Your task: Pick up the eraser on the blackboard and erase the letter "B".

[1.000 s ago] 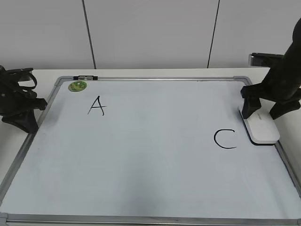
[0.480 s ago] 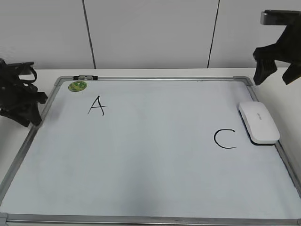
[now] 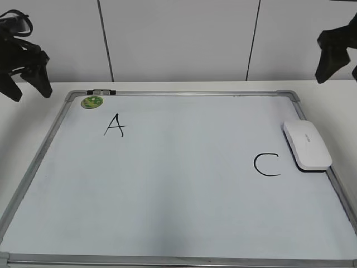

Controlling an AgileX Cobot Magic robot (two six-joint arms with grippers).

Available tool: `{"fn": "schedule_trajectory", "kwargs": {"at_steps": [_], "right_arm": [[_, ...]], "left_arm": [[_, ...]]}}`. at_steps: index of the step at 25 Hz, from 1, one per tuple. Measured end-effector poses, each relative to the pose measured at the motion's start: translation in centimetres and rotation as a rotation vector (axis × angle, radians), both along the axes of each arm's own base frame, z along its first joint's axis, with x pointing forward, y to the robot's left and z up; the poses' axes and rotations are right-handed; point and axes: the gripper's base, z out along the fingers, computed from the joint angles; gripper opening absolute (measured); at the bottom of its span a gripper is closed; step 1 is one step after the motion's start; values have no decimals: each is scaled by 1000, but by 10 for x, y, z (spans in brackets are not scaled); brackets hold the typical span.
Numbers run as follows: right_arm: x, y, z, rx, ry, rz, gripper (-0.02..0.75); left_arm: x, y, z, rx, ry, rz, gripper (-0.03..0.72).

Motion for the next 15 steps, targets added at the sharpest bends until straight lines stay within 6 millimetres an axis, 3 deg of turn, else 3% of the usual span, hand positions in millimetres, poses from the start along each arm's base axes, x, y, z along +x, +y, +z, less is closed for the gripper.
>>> {"fn": "schedule_trajectory", "kwargs": {"at_steps": [3,7,11,15], "right_arm": [[-12,0,18,0,-29,2,595],[-27,0,42,0,-90,3,594],[-42,0,64,-1,-152,3,594],[-61,0,86,-1,-215,3,595]], "left_arm": [[-6,-3,19,9,-33,-4,542],[-25,-11,68,22,-139,-24,543],[-55,-11,117,37,-243,-30,543],[-95,-8,153,60,-324,-28,543]]}}
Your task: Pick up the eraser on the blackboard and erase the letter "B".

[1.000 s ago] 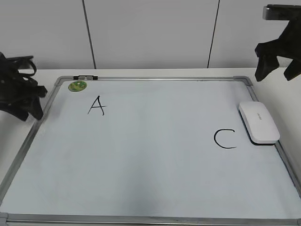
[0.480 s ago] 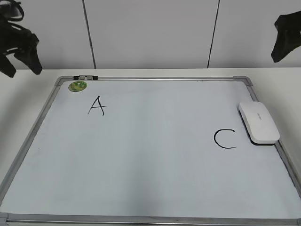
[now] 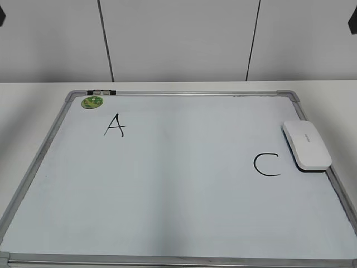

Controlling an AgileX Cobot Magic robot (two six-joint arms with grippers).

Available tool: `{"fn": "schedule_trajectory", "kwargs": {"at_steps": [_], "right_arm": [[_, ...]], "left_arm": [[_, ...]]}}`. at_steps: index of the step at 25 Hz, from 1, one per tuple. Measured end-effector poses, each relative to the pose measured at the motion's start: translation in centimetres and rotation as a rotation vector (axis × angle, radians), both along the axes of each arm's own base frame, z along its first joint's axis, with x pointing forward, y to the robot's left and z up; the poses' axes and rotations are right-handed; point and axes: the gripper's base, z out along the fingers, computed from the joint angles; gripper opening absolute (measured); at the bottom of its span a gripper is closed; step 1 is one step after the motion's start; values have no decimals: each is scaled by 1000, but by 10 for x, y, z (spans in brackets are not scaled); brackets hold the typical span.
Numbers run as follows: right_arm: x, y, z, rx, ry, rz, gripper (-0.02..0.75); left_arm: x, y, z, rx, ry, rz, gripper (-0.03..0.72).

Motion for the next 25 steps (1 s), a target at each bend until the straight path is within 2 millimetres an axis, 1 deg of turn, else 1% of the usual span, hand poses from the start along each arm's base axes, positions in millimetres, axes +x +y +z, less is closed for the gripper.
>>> {"fn": "schedule_trajectory", "kwargs": {"at_steps": [3,5,9,12,14,16,20,25], "right_arm": [[-16,0,14,2,-39,1,595],[-32,1,20,5,-58,2,595],[-72,2,26,12,-87,4,594],[-105,2,27,15,-110,3,594],[-127,2,25,18,-126,4,594],[-149,3,22,20,-141,3,594],[-195,3,8,32,-179,0,594],[-249,4,-17,36,-242,1,594]], "left_arm": [[-33,2,20,15,-48,3,543],[-56,3,32,15,-80,4,543],[-100,5,52,13,-155,5,543],[-134,5,62,5,-205,1,543],[-157,5,64,-9,-230,-4,543],[-181,5,64,-20,-253,-6,543],[-220,6,47,-25,-257,-8,543],[-260,7,12,-24,-236,-9,543]]}}
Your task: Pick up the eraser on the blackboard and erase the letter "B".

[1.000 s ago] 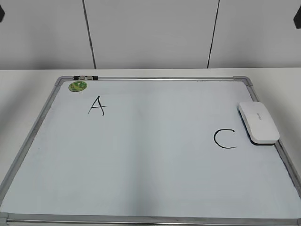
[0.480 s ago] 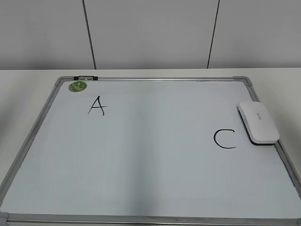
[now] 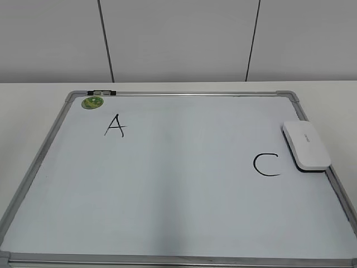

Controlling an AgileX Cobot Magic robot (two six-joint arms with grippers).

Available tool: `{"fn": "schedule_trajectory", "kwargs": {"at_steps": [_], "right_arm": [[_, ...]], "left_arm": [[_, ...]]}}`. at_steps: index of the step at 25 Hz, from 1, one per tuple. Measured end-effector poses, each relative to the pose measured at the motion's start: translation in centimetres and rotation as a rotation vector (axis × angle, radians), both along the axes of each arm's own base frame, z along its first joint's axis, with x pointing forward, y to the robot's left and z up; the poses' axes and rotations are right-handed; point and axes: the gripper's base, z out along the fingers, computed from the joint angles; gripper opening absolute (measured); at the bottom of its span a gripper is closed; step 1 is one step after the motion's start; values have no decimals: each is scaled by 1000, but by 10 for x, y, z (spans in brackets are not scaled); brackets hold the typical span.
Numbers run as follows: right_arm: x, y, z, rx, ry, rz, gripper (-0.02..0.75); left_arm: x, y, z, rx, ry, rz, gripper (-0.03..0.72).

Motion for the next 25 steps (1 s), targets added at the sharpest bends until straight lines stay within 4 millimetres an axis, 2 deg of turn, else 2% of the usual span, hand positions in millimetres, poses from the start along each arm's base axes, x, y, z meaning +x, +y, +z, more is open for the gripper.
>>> {"fn": "schedule_trajectory", "kwargs": {"at_steps": [6,13,20,25], "right_arm": [[-40,-2,-35,-21,-47,-10,594],[-65,-7,-62,-71,-102,-38,592],[-63,-9,-84,-95,-54,-49,592],[-52,-9,-101,-95,-53,-50,592]], "left_arm": [[-35,1,-41,-2,15,0,543],[-58,3,-87,12,51,5,543],[-68,9,-121,74,82,31,543],[-68,9,-124,74,41,37,543]]}}
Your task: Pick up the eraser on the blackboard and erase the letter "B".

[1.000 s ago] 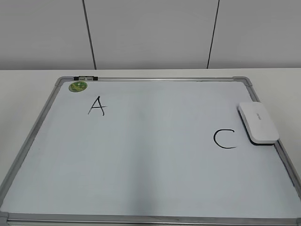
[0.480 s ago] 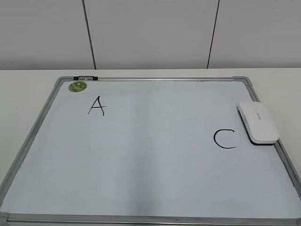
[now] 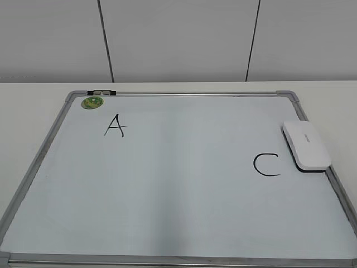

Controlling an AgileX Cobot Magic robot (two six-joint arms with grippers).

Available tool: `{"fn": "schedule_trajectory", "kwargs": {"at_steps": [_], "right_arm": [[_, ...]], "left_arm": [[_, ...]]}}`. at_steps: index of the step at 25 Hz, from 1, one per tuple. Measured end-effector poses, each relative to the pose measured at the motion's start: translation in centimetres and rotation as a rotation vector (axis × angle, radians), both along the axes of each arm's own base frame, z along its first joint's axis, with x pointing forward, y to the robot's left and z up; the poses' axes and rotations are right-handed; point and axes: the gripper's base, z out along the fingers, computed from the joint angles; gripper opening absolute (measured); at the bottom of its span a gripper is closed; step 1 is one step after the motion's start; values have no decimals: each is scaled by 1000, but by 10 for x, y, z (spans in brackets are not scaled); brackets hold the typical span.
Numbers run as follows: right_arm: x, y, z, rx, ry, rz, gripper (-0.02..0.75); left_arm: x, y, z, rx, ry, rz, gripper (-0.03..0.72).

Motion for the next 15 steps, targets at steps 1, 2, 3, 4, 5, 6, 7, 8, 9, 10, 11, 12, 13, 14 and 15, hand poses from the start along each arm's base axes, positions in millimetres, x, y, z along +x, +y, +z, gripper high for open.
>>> {"fn": "schedule_trajectory", "kwargs": {"at_steps": [1,2,3,4,5,6,7,8,9,10,11,12,13,14,15], "right_arm": [[2,0,-3,0,-1,0,592],[3,0,-6,0,-4,0,592],[4,0,-6,0,-5,-1,591],[4,0,-6,0,-9,-1,591],[4,0,-6,0,-12,-1,591],[4,0,-6,0,-12,-1,591],[4,0,-6,0,-11,-1,591],[4,0,-6,0,-13,-1,591],[4,0,-6,0,-13,-1,591],[4,0,-6,2,-13,-2,591],[5,0,-6,2,-13,-2,591],[5,0,-6,2,-15,-2,591],[5,0,-6,2,-15,-2,591],[5,0,-6,2,-15,-2,591],[5,0,-6,2,-16,-2,591]], "left_arm": [[1,0,0,5,-9,3,543],[2,1,0,12,-18,6,543],[3,2,0,18,-28,9,543],[3,2,0,24,-38,12,543],[4,3,0,28,-48,15,543],[6,3,0,28,-61,15,543],[7,3,-2,29,-66,17,543],[9,3,-3,29,-75,17,543],[10,3,-5,28,-78,18,543],[10,3,-5,28,-80,18,543],[10,3,-5,28,-80,18,543],[10,3,-5,28,-81,18,543],[10,3,-5,28,-81,18,543],[10,3,-5,28,-83,18,543],[10,3,-5,28,-83,18,543]]}}
